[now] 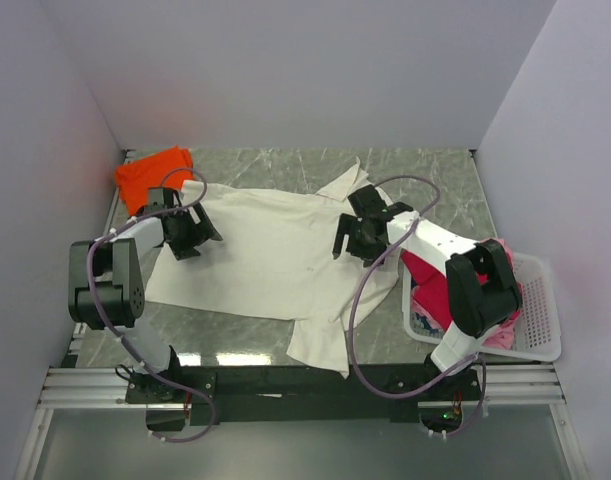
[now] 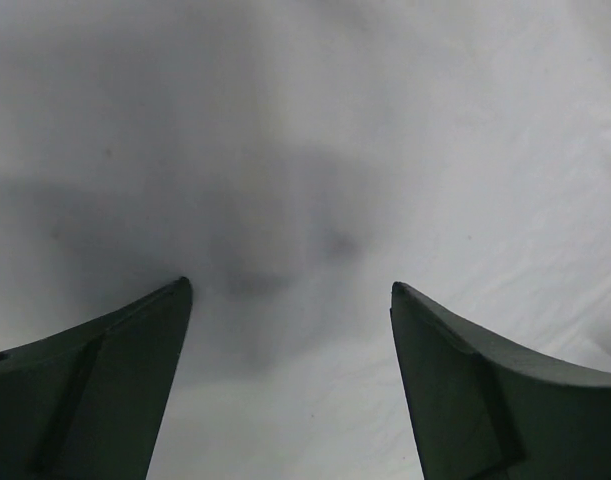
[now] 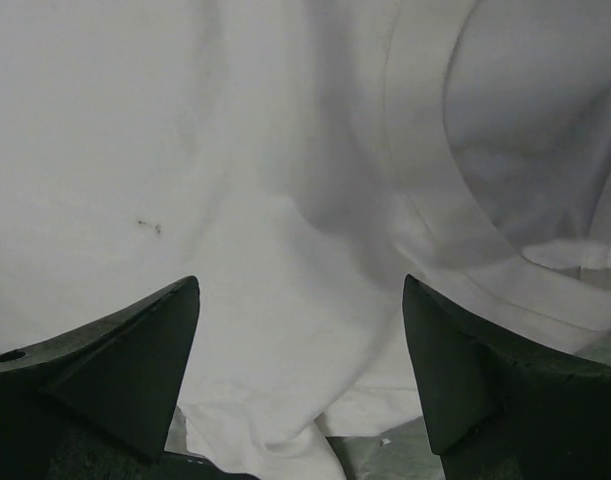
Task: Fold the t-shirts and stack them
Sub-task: Fold the tshirt
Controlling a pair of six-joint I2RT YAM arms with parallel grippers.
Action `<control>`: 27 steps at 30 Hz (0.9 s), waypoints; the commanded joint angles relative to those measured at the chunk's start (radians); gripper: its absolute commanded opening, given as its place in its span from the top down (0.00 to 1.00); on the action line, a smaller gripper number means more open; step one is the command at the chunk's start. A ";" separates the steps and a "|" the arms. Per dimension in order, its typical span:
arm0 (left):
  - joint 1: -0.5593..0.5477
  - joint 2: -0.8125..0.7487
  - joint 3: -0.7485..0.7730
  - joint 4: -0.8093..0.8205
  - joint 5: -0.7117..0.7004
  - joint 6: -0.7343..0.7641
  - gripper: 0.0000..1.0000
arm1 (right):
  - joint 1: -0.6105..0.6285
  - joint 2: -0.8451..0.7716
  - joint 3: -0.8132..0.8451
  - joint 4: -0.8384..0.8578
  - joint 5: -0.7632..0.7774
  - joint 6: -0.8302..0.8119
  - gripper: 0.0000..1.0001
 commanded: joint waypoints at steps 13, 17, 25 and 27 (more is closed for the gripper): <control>0.006 0.319 0.239 0.009 -0.074 0.039 0.13 | -0.097 0.239 0.127 0.020 -0.041 0.029 0.12; -0.014 0.302 0.253 0.041 -0.073 0.023 0.13 | -0.123 0.320 0.207 -0.017 0.010 -0.020 0.12; -0.029 0.044 0.183 0.078 -0.097 -0.046 0.12 | -0.184 0.285 0.208 0.086 -0.001 -0.077 0.12; -0.029 -0.058 0.139 0.053 -0.180 -0.063 0.11 | -0.184 0.265 0.222 0.088 -0.032 -0.115 0.12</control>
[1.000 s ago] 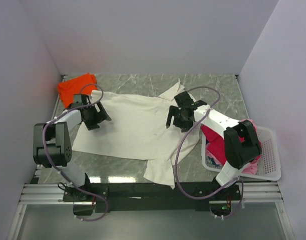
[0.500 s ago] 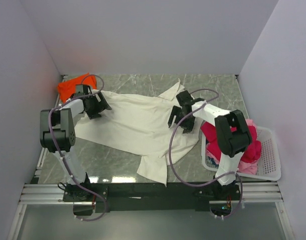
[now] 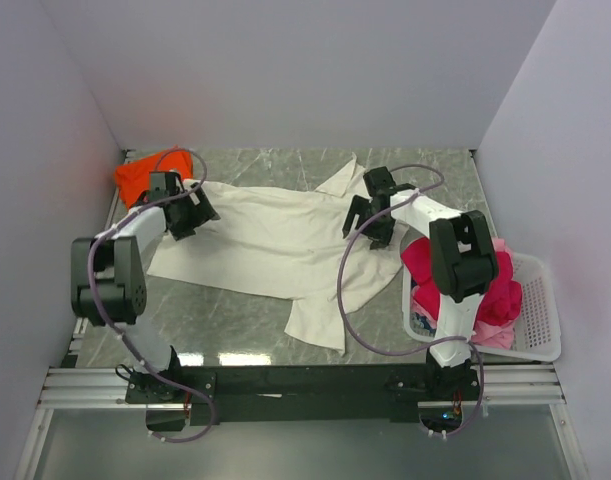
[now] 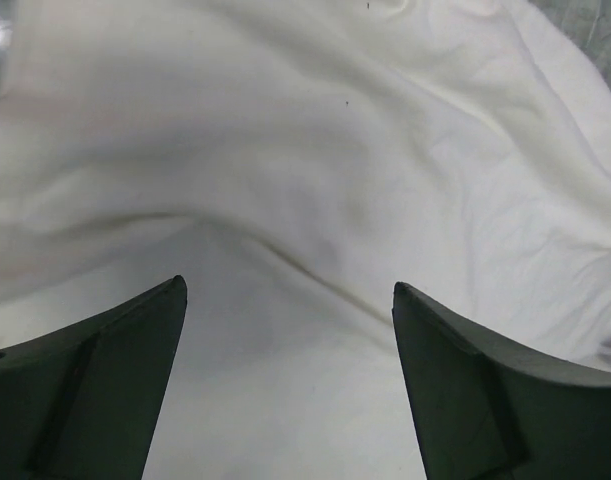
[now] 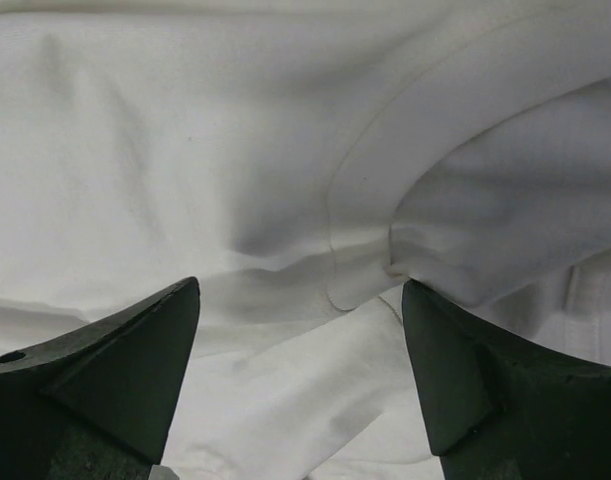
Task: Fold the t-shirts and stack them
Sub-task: Fold the tshirt
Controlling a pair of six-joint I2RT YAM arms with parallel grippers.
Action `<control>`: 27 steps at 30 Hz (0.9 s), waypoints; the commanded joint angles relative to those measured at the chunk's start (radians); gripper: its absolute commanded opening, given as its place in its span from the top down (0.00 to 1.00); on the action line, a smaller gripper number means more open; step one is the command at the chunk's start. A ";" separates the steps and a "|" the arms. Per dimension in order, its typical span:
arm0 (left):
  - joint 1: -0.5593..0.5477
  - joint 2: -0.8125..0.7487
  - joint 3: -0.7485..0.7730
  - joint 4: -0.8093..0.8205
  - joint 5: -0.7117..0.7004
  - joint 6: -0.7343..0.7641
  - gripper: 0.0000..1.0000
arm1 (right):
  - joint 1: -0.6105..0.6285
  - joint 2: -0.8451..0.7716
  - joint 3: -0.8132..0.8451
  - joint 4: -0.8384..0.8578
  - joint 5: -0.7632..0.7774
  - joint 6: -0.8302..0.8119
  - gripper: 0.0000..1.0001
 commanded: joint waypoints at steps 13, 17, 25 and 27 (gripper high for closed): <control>0.143 -0.424 -0.402 -0.054 -0.383 -0.205 0.18 | -0.007 -0.297 -0.126 0.038 -0.059 -0.147 0.16; 0.153 -0.482 -0.471 -0.040 -0.435 -0.279 0.22 | -0.005 -0.362 -0.231 0.054 -0.072 -0.150 0.16; 0.155 -0.536 -0.493 -0.067 -0.537 -0.326 0.29 | -0.005 -0.406 -0.288 0.028 -0.063 -0.196 0.17; 0.155 -0.548 -0.500 -0.072 -0.578 -0.337 0.30 | -0.005 -0.405 -0.286 0.029 -0.065 -0.201 0.17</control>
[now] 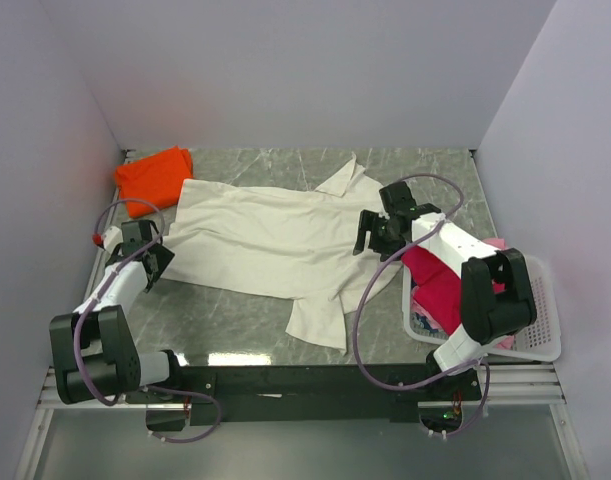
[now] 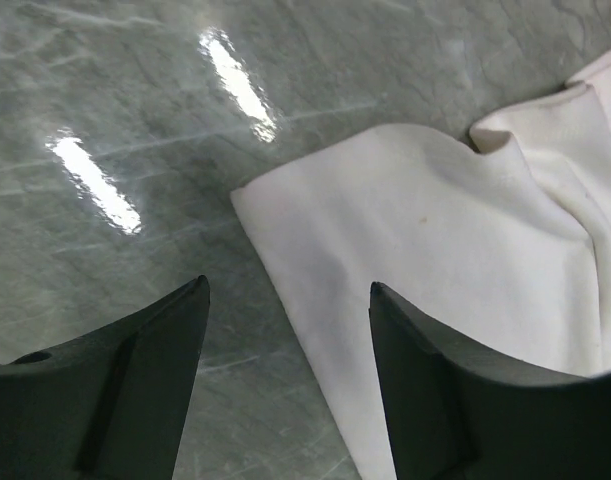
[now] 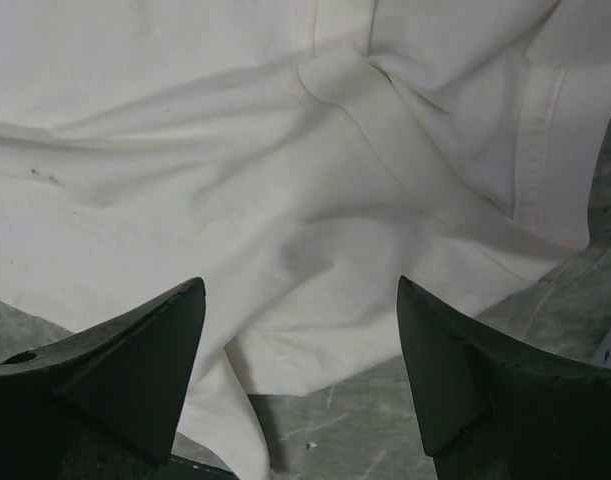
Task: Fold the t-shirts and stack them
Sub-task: Fold the tshirt
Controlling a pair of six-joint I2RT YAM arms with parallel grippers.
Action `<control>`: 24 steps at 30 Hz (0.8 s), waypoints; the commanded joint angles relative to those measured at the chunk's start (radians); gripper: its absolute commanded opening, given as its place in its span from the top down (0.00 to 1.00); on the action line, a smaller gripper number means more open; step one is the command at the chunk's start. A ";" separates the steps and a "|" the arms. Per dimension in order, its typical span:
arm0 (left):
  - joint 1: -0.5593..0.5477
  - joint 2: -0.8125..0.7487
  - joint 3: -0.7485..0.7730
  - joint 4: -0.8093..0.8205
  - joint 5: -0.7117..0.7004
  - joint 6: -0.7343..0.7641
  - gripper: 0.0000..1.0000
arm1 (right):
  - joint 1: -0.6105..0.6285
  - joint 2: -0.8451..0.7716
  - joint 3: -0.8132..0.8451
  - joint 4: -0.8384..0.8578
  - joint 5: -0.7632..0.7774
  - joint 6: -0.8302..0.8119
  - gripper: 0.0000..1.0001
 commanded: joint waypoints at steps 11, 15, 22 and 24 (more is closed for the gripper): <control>0.020 0.027 0.017 0.031 -0.115 0.010 0.37 | -0.004 -0.057 -0.005 0.004 0.014 -0.050 0.18; 0.029 0.047 0.003 0.096 -0.098 0.037 0.38 | -0.001 -0.066 -0.003 -0.004 0.020 -0.055 0.18; 0.029 0.087 -0.001 0.146 -0.075 0.051 0.44 | -0.001 -0.035 0.029 -0.034 0.026 -0.067 0.18; 0.031 0.104 0.003 0.134 -0.072 0.048 0.45 | -0.003 -0.023 0.043 -0.040 0.028 -0.071 0.18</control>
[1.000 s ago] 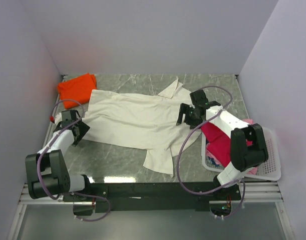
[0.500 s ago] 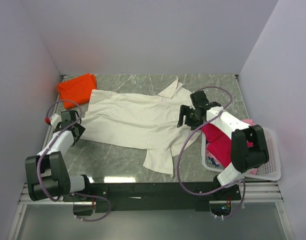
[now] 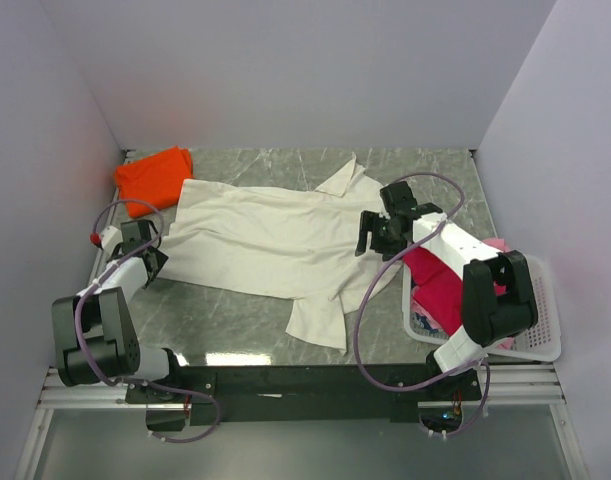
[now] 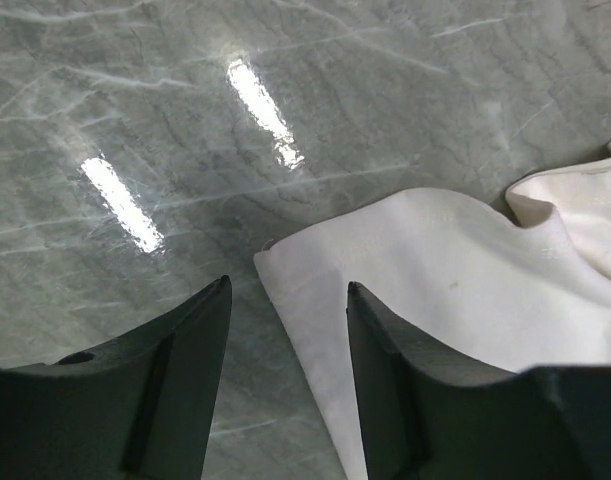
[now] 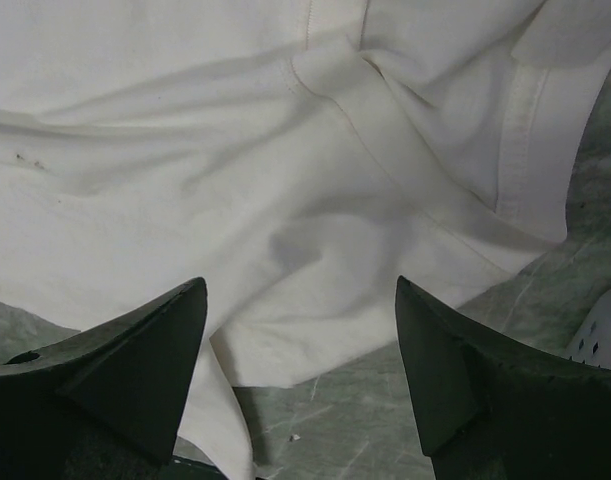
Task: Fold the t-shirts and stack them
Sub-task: Fold the tshirt
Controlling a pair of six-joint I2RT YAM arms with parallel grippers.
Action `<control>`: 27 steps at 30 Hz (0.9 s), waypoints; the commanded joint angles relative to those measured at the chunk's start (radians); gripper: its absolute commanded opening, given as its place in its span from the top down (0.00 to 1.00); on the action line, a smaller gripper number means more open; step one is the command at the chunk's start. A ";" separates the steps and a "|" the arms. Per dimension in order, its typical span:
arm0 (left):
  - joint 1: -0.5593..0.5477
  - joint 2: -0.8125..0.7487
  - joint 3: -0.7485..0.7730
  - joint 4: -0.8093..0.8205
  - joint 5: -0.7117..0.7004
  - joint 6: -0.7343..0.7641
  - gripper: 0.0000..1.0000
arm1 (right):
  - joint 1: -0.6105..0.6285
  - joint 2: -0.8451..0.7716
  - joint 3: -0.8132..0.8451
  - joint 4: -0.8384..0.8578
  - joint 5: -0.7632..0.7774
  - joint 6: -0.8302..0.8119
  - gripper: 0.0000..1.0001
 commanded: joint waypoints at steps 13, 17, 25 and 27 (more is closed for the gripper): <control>0.015 0.086 0.043 0.029 0.040 0.024 0.47 | -0.003 0.018 0.063 -0.030 0.003 -0.025 0.19; 0.020 0.130 0.069 0.018 0.062 0.037 0.51 | -0.001 0.012 0.055 -0.025 -0.003 -0.022 0.19; 0.034 0.190 0.090 0.012 0.111 0.062 0.90 | 0.002 -0.032 0.020 -0.011 -0.011 -0.004 0.19; 0.035 0.190 0.083 0.013 0.126 0.063 0.97 | 0.008 -0.058 0.001 -0.008 -0.003 0.001 0.19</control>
